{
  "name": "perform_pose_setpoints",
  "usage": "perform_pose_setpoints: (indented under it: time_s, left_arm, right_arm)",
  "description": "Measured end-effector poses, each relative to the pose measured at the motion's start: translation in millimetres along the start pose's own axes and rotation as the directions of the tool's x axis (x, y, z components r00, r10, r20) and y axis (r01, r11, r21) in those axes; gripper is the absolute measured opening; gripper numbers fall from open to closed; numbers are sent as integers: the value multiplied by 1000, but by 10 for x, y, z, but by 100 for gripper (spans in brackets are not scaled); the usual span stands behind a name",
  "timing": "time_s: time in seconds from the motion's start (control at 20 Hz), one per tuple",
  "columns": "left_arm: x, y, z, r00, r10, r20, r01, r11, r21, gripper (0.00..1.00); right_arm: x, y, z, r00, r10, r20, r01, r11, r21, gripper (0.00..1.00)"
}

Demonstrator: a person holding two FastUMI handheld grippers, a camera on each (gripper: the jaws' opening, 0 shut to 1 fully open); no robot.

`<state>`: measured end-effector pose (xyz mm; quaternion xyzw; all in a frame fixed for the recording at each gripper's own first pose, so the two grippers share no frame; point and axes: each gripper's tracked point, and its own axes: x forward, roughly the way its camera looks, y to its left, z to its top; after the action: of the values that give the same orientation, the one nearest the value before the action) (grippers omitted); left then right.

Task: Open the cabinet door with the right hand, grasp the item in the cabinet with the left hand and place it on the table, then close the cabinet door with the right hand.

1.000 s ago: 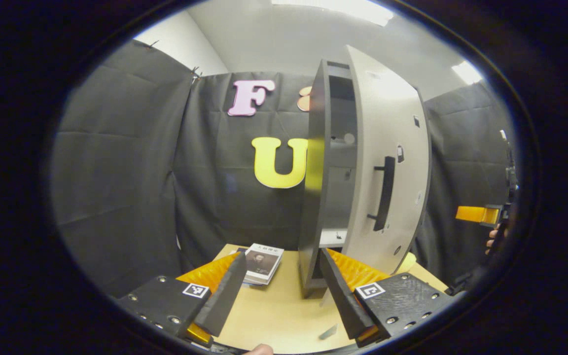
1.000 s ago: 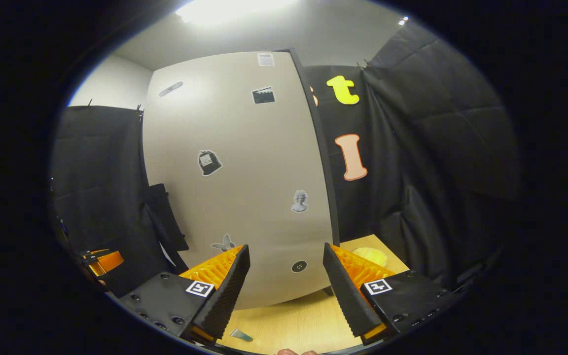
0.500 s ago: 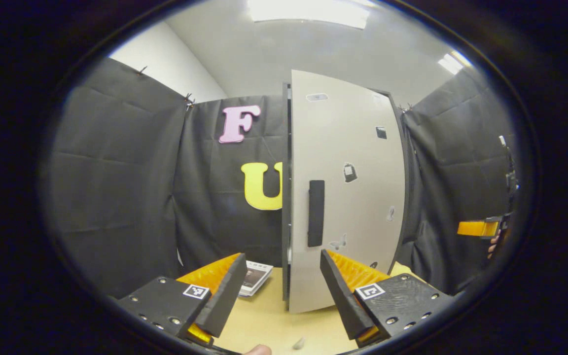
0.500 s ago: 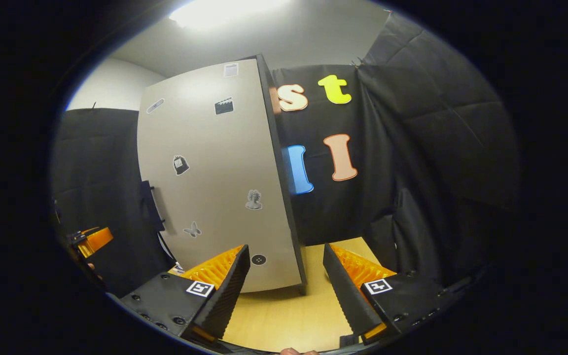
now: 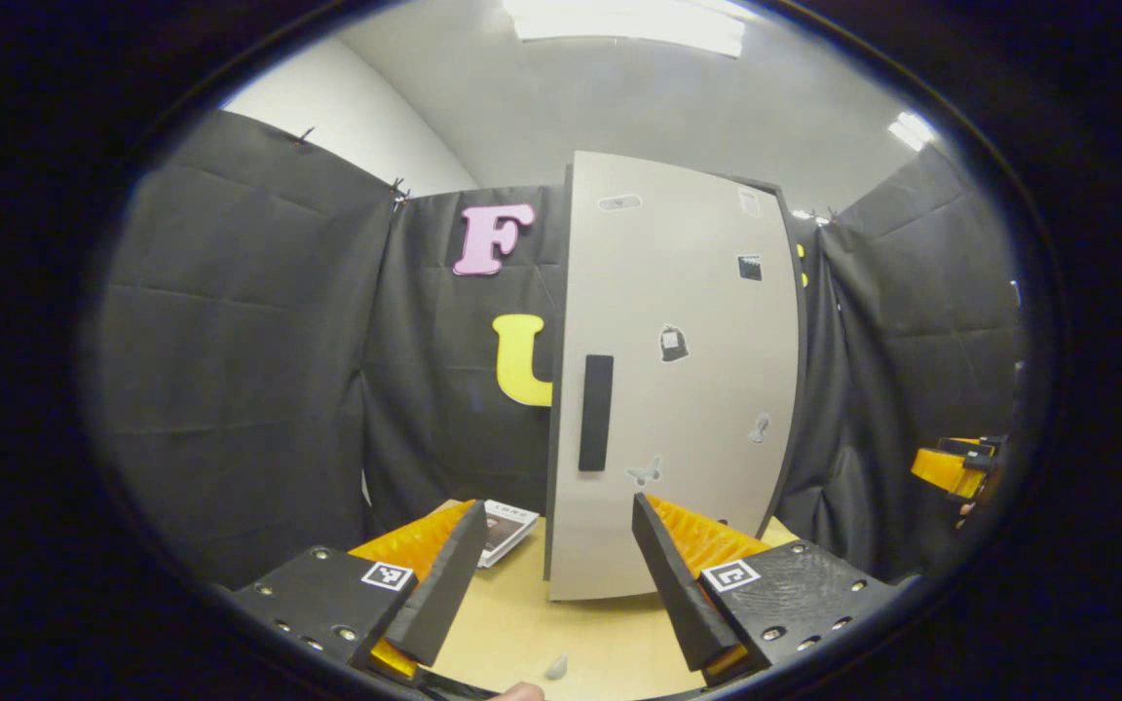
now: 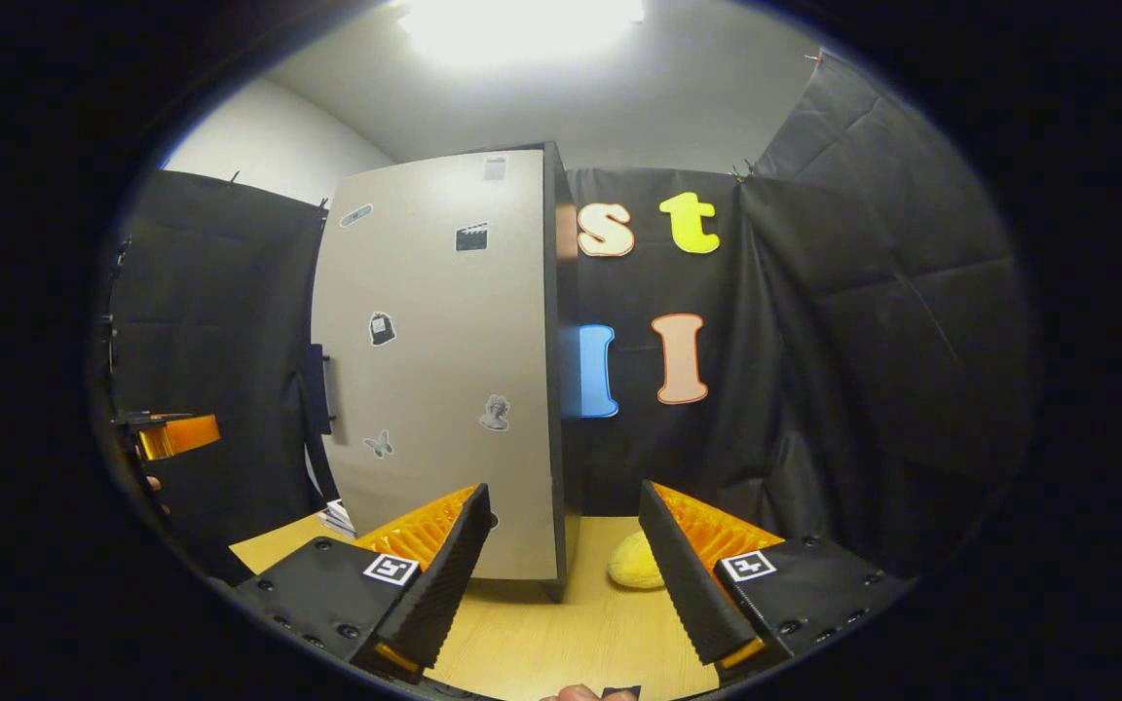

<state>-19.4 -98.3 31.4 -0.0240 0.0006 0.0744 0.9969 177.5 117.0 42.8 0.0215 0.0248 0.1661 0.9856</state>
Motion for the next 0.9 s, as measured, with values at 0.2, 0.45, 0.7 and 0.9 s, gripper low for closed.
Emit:
perform_pose_setpoints:
  time_s: [0.2,0.45,0.7,0.9]
  left_arm:
    - [66,-1,81,1000,-14,10,14,1000,-17,90]
    - [153,-3,145,998,-46,35,46,999,8,90]
    - [233,113,147,998,-46,45,46,999,-8,92]
    - [250,218,137,998,-46,49,47,999,-21,92]
  right_arm:
    - [3,50,49,1000,11,4,-11,1000,-7,96]
    - [40,101,19,1000,-6,-5,6,1000,-11,96]
    - [-16,97,-78,999,-33,-19,32,997,-64,97]
    - [-52,97,-109,999,-43,-24,41,996,-76,97]
